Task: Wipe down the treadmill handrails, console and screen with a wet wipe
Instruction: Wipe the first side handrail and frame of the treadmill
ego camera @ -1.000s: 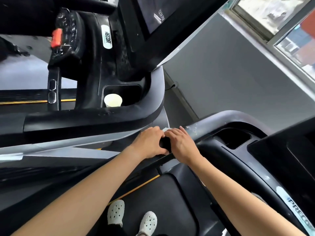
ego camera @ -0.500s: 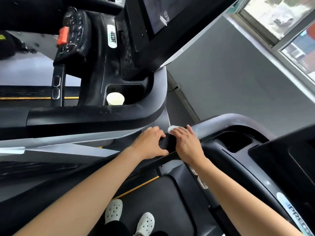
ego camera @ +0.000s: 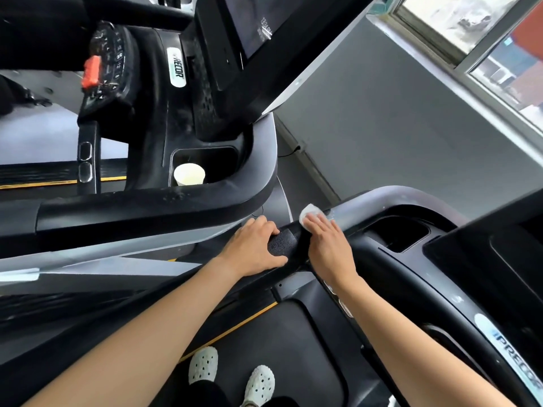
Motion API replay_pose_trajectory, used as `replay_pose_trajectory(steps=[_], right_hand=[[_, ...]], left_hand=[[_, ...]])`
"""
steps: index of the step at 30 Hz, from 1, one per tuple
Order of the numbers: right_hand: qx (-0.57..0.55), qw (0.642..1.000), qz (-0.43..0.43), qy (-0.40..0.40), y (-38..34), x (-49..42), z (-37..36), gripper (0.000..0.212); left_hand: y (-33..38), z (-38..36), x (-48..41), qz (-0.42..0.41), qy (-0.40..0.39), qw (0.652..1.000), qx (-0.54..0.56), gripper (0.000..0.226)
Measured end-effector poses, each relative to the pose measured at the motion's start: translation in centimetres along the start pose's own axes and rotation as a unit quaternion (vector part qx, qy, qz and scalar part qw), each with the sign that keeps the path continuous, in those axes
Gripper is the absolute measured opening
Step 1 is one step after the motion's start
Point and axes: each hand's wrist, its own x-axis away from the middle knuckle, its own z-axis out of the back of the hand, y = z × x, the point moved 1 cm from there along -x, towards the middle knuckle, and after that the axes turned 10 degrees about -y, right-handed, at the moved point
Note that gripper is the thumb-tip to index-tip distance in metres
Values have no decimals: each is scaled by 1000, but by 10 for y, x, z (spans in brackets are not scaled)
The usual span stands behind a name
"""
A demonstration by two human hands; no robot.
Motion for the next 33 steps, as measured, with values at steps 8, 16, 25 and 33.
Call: replay_pose_trajectory(steps=[8, 16, 25, 33], right_hand=[[-32, 999, 37, 1, -16, 10, -4, 42], [-29, 999, -21, 16, 1, 17, 9, 39], [-49, 992, 117, 11, -33, 27, 6, 20], [-100, 985, -117, 82, -11, 20, 3, 34]], left_hand=[[6, -6, -2, 9, 22, 999, -47, 64], [9, -12, -1, 10, 33, 996, -82, 65], [8, -11, -3, 6, 38, 992, -124, 68], [10, -9, -6, 0, 24, 993, -112, 63]])
